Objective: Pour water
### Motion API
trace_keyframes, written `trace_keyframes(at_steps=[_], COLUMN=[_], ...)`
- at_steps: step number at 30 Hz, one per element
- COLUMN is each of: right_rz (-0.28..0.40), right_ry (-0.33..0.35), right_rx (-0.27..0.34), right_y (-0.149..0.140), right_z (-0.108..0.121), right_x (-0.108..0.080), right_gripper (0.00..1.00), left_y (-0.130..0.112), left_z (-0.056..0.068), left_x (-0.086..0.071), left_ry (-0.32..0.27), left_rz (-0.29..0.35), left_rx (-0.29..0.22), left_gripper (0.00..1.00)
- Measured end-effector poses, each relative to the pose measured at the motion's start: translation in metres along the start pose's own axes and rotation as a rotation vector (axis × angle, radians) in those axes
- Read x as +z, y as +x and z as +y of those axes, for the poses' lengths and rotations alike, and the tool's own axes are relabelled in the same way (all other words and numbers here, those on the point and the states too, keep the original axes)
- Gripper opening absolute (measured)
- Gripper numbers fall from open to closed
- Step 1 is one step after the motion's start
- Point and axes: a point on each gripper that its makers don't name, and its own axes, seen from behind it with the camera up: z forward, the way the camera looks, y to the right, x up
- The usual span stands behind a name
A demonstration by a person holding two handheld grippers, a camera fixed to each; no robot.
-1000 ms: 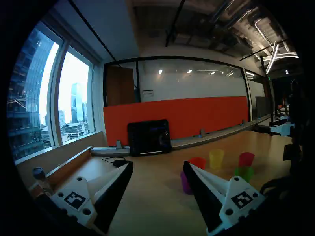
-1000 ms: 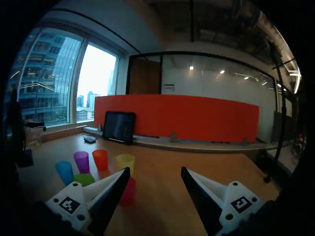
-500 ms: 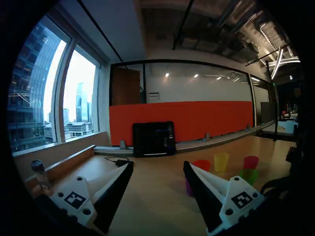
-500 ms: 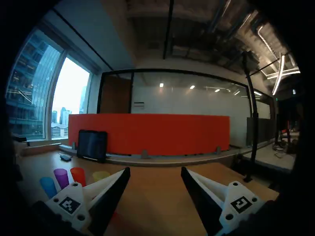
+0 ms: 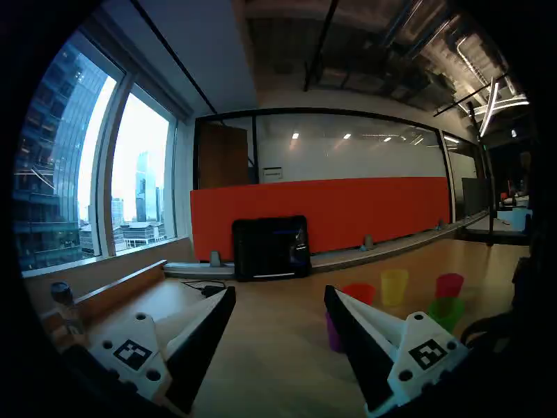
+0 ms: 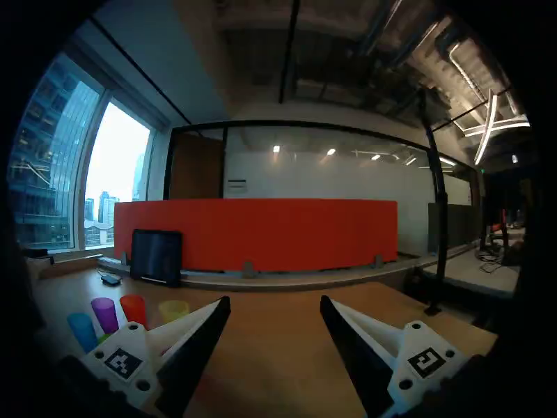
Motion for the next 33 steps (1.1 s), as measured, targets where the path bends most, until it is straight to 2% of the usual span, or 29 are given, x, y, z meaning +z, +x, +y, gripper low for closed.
trace_keyframes(at_steps=[6, 12, 21, 33], right_rz=[-0.005, -0.004, -0.005, -0.006], right_ry=[-0.005, -0.007, -0.005, 0.003], right_rx=[-0.001, -0.015, -0.029, -0.029], right_y=[0.004, 0.011, 0.017, 0.020], right_z=[0.002, 0.001, -0.006, -0.012], right_x=[0.000, 0.001, 0.001, 0.000], right_gripper=[1.00, 1.00, 1.00, 1.00], left_y=[-0.005, -0.016, -0.035, -0.046], left_z=[-0.002, 0.000, -0.001, 0.001], left_x=[0.003, 0.005, 0.001, -0.003], left_ry=[0.021, 0.021, 0.035, 0.033], left_rz=[0.008, 0.003, -0.016, -0.032], left_rx=[0.013, -0.021, -0.037, -0.053], left_gripper=[0.94, 0.94, 0.94, 0.94])
